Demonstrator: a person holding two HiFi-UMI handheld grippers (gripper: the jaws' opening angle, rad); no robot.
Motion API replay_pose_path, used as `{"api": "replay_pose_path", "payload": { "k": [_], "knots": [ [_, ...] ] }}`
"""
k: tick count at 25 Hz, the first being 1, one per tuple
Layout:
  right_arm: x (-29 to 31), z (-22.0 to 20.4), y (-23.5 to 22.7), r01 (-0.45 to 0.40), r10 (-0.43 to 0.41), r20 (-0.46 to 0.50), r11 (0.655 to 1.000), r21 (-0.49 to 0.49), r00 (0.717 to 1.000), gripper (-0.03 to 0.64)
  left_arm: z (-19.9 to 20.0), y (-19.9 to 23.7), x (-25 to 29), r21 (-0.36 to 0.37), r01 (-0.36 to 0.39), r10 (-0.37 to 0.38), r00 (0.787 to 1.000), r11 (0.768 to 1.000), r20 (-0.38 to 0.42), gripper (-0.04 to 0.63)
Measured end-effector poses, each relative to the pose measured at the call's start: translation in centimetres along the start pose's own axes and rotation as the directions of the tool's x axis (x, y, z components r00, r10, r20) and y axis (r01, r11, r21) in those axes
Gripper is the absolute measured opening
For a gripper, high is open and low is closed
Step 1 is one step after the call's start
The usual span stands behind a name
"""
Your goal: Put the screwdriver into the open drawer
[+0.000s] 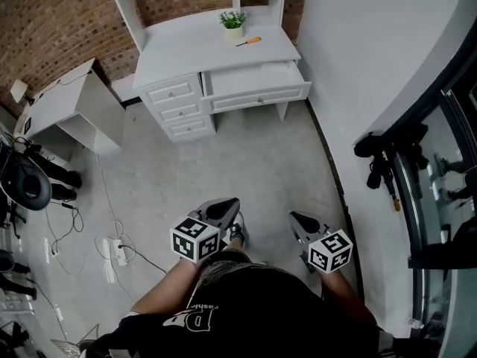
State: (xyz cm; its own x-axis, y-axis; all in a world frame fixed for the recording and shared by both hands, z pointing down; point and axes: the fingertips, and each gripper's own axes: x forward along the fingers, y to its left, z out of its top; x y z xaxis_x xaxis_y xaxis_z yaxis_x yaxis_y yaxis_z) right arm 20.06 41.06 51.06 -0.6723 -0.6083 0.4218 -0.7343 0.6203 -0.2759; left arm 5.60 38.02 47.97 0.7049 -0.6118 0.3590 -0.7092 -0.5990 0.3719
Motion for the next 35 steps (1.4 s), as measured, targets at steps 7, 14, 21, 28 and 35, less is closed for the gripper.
{"api": "replay_pose_path", "payload": {
  "k": [7, 14, 21, 28, 35],
  "knots": [
    [6.4, 5.7, -2.8, -0.026, 0.026, -0.006, 0.999, -0.031, 1.0, 0.006, 4.8, 6.4, 2.5, -0.007, -0.024, 0.024, 0.999, 1.0, 0.022, 0.018],
    [11.8, 10.3, -5.1, -0.007, 0.007, -0.005, 0.999, -0.035, 1.0, 0.006, 9.2, 12.1, 4.6, 0.007, -0.014, 0.013, 1.0, 1.0, 0.026, 0.018],
    [16.2, 13.1, -6.7, 0.017, -0.017, -0.007, 1.0, -0.022, 1.0, 0.006, 12.2, 17.0, 6.7, 0.014, 0.01, -0.01, 0.999, 1.0, 0.031, 0.018],
    [19.0, 15.9, -8.6, 0.074, -0.074, 0.005, 0.996, -0.047, 0.997, 0.006, 14.5, 20.5, 8.2, 0.077, 0.023, -0.025, 0.999, 0.997, 0.032, 0.018],
    [20.2, 17.2, -10.9, 0.133, -0.132, 0.018, 0.99, -0.044, 0.991, 0.006, 15.3, 22.7, 9.7, 0.069, 0.054, -0.056, 0.998, 0.996, 0.021, 0.018]
  ]
}}
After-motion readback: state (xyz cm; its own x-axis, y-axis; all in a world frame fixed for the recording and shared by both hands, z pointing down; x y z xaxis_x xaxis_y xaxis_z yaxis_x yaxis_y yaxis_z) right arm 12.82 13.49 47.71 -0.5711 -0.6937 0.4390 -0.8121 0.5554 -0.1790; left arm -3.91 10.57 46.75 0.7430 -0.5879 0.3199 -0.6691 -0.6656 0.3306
